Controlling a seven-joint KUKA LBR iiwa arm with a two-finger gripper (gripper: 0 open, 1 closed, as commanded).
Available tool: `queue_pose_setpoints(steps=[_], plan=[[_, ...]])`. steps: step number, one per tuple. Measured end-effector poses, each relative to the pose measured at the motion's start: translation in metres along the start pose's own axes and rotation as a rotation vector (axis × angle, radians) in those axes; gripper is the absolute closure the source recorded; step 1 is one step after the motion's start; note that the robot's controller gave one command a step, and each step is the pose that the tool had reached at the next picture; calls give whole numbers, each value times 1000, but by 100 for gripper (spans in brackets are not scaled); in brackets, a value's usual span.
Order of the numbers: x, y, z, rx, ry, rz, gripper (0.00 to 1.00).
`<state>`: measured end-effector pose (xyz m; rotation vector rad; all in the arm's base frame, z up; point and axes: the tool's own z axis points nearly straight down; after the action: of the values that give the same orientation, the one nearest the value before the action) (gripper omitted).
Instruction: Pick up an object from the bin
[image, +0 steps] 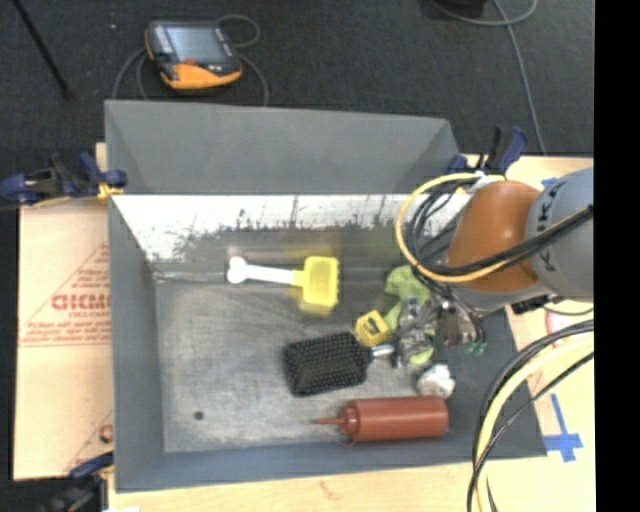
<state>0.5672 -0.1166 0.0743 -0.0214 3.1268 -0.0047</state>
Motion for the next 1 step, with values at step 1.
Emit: queue_pose_setpoints(steps=[1], plan=[[3, 0, -8, -2, 13, -3, 100]])
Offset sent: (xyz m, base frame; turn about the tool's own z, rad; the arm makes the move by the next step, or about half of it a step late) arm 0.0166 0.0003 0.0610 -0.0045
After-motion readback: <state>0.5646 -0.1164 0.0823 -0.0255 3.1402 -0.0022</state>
